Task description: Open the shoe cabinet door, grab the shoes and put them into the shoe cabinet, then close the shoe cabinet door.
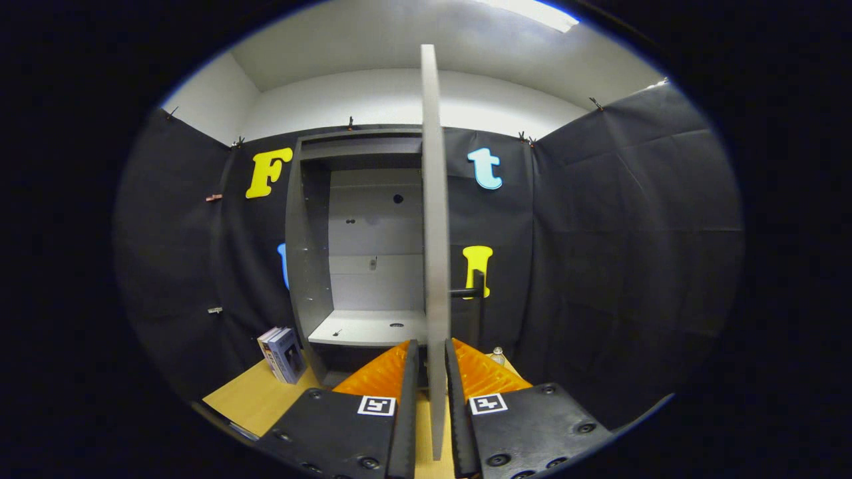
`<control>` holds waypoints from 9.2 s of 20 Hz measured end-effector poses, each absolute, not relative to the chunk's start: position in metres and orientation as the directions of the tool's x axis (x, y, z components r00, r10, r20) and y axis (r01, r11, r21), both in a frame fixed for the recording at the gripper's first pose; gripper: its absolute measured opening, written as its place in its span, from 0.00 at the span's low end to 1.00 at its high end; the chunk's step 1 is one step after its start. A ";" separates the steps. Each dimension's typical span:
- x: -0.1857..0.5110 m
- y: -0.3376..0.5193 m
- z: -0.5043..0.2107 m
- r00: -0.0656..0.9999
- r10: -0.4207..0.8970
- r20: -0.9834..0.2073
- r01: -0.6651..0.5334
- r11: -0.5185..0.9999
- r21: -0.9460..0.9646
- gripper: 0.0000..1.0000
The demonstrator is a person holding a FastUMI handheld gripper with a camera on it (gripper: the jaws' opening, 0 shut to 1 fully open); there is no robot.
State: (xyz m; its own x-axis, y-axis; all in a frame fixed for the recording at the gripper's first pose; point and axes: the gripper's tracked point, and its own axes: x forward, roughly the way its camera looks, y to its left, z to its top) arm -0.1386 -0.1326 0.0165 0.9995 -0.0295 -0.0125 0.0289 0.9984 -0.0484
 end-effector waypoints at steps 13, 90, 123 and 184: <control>-0.127 -0.050 -0.143 0.942 0.142 -0.305 -0.133 0.990 0.049 0.26; 0.060 -0.004 -0.189 0.893 -0.094 -0.439 0.028 0.988 -0.153 0.05; 0.362 -0.023 -0.191 0.841 -0.096 -0.532 0.069 0.995 -0.070 0.05; -0.181 -0.218 0.055 0.996 -0.050 -0.072 0.048 0.998 -0.033 0.98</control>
